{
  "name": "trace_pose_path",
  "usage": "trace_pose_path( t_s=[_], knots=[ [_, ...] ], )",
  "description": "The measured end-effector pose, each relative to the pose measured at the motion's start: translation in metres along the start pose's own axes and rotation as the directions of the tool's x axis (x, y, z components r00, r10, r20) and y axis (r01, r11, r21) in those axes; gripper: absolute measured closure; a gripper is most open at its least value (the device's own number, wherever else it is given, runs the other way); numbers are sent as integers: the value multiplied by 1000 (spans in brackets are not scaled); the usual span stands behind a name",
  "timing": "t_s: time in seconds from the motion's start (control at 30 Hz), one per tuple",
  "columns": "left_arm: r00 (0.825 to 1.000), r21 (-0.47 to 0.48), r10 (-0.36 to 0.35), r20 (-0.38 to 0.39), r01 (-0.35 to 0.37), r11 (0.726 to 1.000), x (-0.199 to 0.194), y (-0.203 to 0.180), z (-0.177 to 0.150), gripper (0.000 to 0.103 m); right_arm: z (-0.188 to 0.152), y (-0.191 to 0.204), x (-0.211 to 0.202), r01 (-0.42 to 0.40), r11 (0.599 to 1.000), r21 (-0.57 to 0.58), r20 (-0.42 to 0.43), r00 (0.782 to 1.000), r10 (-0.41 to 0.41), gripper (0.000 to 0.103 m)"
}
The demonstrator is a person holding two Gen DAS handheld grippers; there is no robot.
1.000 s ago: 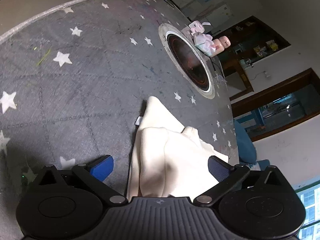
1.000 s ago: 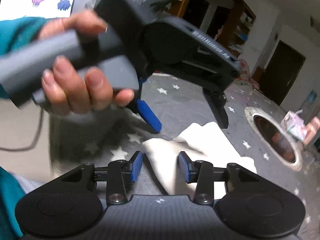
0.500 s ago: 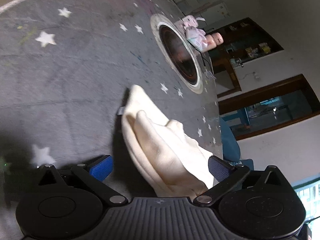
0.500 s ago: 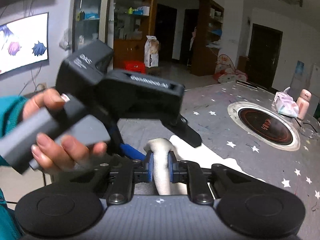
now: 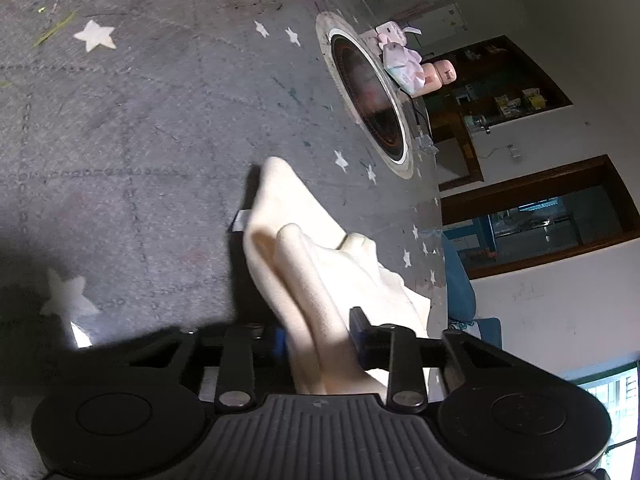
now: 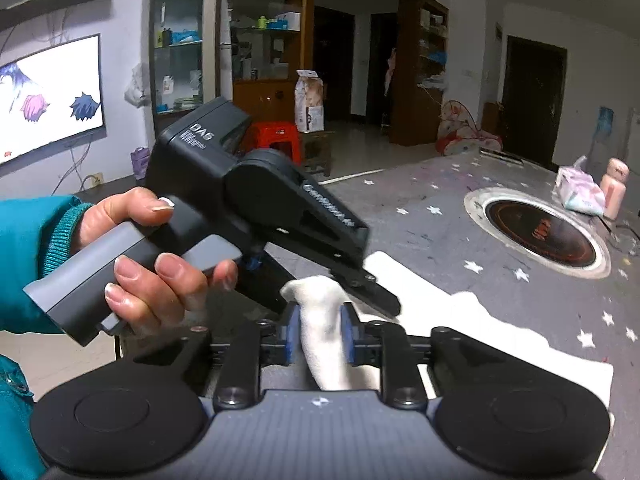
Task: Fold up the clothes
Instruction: 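Grasp the sweatshirt edge with the right gripper while the left gripper grasps it too, then lift the sweatshirt edge with both grippers and fold it over the body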
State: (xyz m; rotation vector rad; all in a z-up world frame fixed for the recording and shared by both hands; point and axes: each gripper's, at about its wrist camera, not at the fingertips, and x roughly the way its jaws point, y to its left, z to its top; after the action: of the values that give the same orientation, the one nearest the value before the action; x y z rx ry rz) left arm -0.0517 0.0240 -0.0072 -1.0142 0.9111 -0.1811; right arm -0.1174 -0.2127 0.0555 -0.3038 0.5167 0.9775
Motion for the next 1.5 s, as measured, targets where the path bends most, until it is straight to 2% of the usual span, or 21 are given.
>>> trace_pose_path(
  t_s=[0.1, 0.3, 0.53, 0.67, 0.87, 1.0, 1.3, 1.5],
  knots=[
    [1000, 24, 8, 2, -8, 1000, 0, -2, -1, 74, -5, -8, -10, 8, 1000, 27, 6, 1000, -9, 71],
    [1000, 51, 11, 9, -12, 999, 0, -4, -3, 74, -18, -39, -28, 112, 985, 134, 10, 993, -115, 64],
    [999, 94, 31, 8, -31, 995, 1, -9, -5, 72, -45, -97, -47, 281, 918, 281, -40, 959, -281, 62],
    [999, 105, 38, 2, -38, 994, 2, -11, -4, 72, -60, -122, -60, 331, 875, 353, -55, 941, -334, 59],
    [999, 105, 49, -3, -49, 993, 3, -13, -3, 72, -79, -149, -66, 336, 821, 462, -70, 937, -343, 56],
    [998, 138, 61, -1, -61, 989, 4, -16, -4, 72, -86, -156, -65, 320, 808, 494, -66, 941, -332, 53],
    [998, 159, 69, 4, -69, 985, 4, -19, -5, 72, -95, -166, -59, 278, 781, 559, -63, 954, -294, 52],
    [998, 164, 70, 4, -70, 984, 5, -19, -5, 72, -96, -170, -60, 275, 762, 587, -60, 953, -297, 52]
  ],
)
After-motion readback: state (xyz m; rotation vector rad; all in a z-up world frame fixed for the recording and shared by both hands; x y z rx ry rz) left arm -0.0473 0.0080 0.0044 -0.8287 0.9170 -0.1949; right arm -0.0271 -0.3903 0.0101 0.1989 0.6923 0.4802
